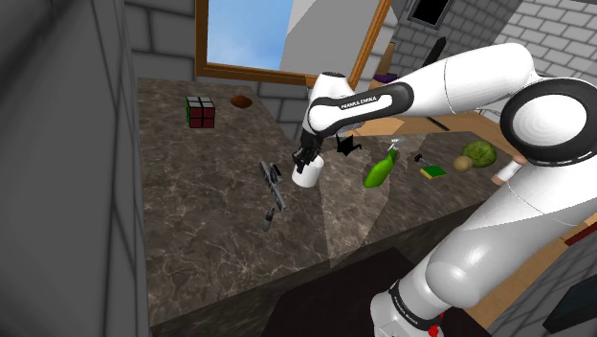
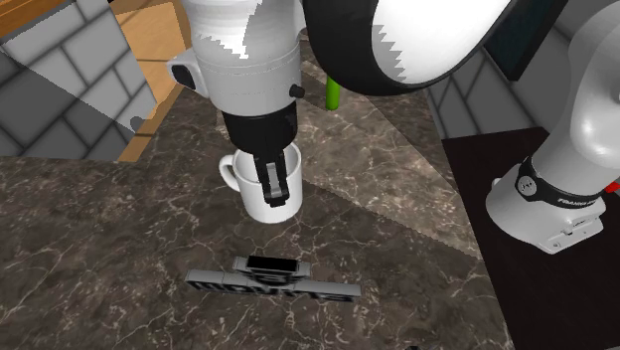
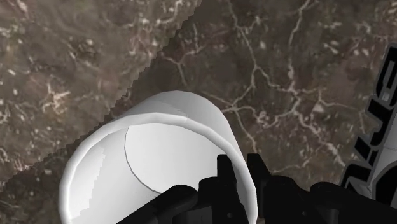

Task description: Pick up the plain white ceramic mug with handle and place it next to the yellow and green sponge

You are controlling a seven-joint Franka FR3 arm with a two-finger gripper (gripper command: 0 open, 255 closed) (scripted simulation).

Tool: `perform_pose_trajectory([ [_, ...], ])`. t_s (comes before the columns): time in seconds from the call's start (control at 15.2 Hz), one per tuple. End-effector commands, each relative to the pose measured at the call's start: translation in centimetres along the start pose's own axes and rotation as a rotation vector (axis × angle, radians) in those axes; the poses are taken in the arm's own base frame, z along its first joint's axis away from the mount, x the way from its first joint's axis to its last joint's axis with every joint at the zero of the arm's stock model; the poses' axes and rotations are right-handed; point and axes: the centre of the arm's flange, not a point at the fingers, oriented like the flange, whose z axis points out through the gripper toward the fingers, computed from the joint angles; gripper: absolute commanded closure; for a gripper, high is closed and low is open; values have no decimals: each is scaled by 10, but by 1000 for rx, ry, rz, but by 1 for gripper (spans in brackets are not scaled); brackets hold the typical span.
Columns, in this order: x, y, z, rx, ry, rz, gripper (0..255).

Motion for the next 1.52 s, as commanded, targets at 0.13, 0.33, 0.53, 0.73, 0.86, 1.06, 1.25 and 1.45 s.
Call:
perform_pose_trajectory([
  [0.13, 0, 0, 0, 0, -1, 0, 255],
  [0.33, 0, 0, -10, 0, -1, 0, 255],
  [0.53, -1, 0, -26, 0, -1, 0, 255],
  [0.73, -1, 0, -42, 0, -1, 0, 255],
  [0.86, -1, 0, -52, 0, -1, 0, 255],
  [1.06, -1, 0, -68, 0, -1, 0, 255],
  [1.25, -2, 0, -84, 0, -1, 0, 255],
  [1.45, -2, 0, -100, 0, -1, 0, 255],
])
